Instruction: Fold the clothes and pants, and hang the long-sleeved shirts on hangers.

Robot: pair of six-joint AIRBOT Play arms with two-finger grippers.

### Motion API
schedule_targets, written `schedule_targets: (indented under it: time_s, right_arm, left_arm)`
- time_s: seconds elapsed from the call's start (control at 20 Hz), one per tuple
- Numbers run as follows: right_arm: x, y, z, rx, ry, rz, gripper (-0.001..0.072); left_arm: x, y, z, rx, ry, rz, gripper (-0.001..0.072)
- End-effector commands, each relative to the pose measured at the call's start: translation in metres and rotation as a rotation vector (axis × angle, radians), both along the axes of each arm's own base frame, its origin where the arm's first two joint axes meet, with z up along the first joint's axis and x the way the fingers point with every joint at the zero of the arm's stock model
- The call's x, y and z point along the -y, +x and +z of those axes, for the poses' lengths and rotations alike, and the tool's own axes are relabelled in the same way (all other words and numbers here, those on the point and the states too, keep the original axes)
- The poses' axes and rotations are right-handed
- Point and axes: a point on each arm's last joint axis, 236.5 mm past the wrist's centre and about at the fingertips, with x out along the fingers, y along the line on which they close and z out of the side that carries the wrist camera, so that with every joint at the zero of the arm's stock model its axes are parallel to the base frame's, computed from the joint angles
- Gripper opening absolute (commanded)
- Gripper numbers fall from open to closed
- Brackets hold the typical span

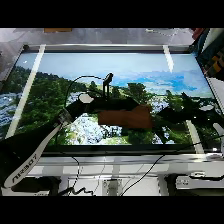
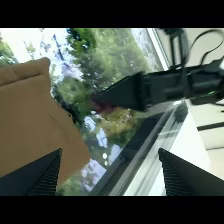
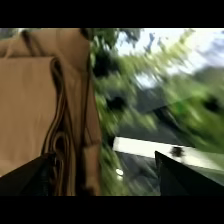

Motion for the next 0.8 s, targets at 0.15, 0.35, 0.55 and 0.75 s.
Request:
schedule_targets:
  time_s: [0.15,0.35,0.55,0.75]
  right_arm:
    - [-0.068,0.003,-0.031,-0.094,0.111,-0.032,0.0688]
    - [-0.111,0.005,-0.029,-0.082,0.135,0.055,0.0644]
    - [-0.142,0.012,-0.016,-0.014,0.109,0.166,0.0332]
    - [-0.142,0.048,0.026,0.184,0.046,0.281,0.0018]
  left_arm:
    - [0.006,-0.008,0.0,-0.002,-0.001,-0.022,0.0704]
    - [0.006,-0.008,0.0,-0.002,0.0,-0.022,0.0704]
    - [0.003,-0.008,-0.005,0.019,0.029,-0.031,0.0694]
    - [-0.015,0.0,-0.022,0.082,0.126,-0.056,0.0062]
